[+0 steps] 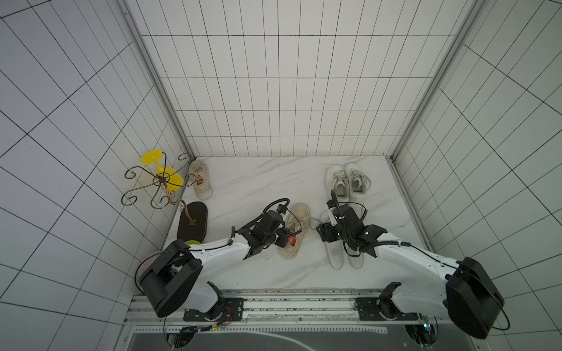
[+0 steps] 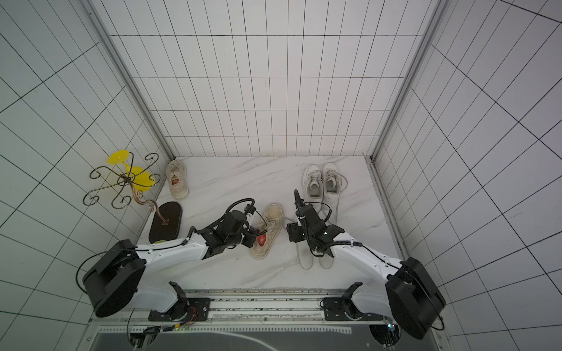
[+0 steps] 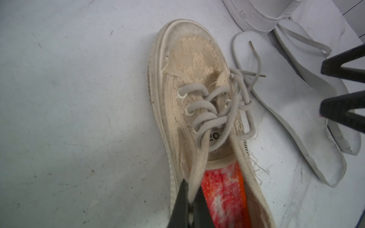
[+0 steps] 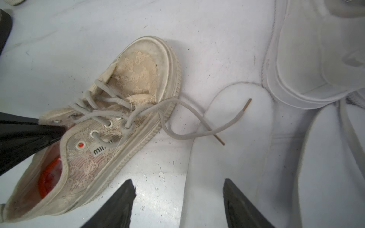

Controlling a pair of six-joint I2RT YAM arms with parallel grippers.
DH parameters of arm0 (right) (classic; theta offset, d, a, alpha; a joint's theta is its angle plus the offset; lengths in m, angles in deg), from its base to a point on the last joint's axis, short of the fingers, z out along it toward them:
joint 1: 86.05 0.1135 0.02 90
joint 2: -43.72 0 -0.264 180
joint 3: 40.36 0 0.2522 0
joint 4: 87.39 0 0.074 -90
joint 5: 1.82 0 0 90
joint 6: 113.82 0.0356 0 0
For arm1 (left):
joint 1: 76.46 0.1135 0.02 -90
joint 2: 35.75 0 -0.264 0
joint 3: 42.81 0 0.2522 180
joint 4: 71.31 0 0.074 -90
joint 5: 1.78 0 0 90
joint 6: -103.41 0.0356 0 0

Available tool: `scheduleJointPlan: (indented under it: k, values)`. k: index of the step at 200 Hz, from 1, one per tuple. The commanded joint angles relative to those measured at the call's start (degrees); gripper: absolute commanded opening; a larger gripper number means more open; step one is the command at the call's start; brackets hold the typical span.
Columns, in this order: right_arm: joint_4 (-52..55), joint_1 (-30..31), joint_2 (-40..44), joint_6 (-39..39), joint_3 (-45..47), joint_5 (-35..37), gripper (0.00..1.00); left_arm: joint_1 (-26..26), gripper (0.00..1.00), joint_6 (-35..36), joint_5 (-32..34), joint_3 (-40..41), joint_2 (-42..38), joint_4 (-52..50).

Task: Remove the insole from the shoe
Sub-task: Untie the shoelace on the shoe.

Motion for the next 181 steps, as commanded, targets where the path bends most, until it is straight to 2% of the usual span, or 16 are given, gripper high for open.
scheduleJointPlan:
  k: [1, 57, 103, 158, 181]
  values:
    - [-2.3, 1.6, -2.2, -1.5, -4.9, 0.6, 0.71, -0.2, 0.00, 1.5, -1.6, 0.2, -2.1, 3.7]
    - [-4.7, 4.6, -5.1, -1.2, -7.6, 0.2, 0.71, -0.7, 0.00, 1.7, -3.6, 0.6, -2.8, 4.6]
    - [-5.6, 6.7, -6.5, -2.2, -8.5, 5.4, 0.70, -2.1, 0.00, 2.5, -3.7, 0.3, -2.6, 4.6]
    - [-5.2, 6.7, -11.6, -2.9, -9.6, 8.6, 0.59, -2.5, 0.00, 2.7, -3.6, 0.4, -3.1, 4.6]
    - [-5.8, 6.9, -13.5, -2.6, -9.8, 8.9, 0.58, -2.6, 0.00, 2.8, -4.1, 0.4, -3.2, 4.7]
